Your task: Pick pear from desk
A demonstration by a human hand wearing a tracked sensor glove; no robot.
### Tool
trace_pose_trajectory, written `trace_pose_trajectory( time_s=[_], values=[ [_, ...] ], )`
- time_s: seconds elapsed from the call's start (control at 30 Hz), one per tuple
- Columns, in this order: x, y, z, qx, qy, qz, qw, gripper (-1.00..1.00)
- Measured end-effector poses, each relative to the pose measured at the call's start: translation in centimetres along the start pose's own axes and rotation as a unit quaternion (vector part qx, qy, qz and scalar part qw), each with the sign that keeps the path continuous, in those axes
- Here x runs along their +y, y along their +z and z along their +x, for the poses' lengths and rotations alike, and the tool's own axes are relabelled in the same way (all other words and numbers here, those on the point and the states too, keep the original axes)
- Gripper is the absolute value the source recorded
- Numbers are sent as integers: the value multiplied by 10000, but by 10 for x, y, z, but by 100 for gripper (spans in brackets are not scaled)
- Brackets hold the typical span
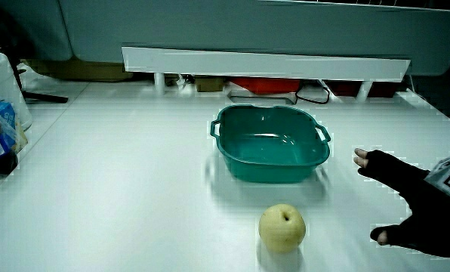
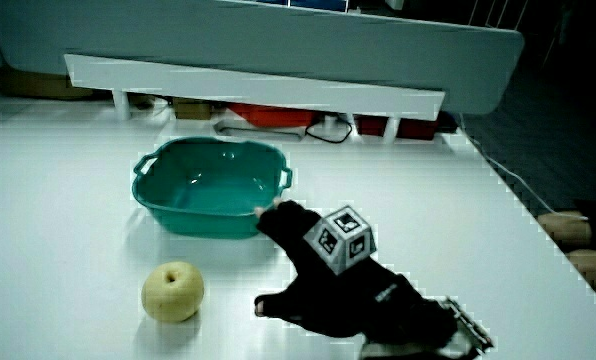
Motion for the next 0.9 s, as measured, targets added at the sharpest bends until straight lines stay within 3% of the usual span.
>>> trace_pose_trajectory(
  time_s=[0.1, 0.13, 0.17, 0.23, 0.27, 0.3, 0.33, 0.37, 0.53, 0.57, 0.67, 0.83, 0.9],
  values=[
    [17, 7, -11, 192, 272, 266, 9991, 0],
    [22, 8, -15, 75, 285, 30, 9996, 0],
    [27, 11, -19, 360, 334, -170, 9986, 0],
    [37, 18, -28, 929, 431, -568, 9931, 0],
    [41, 18, -32, 877, 497, -513, 9936, 0],
    [44, 13, -35, 790, 563, -179, 9951, 0],
    [47, 15, -39, 689, 588, -220, 9956, 0],
    [50, 19, -42, 969, 626, -180, 9932, 0],
    [61, 25, -51, 1190, 777, -124, 9898, 0],
    [62, 23, -52, 1112, 806, -126, 9904, 0],
    [70, 13, -59, 947, 892, -599, 9897, 0],
    [84, -4, -70, 665, 1029, -1383, 9828, 0],
    [89, -9, -76, 704, 1122, -1226, 9836, 0]
  ],
)
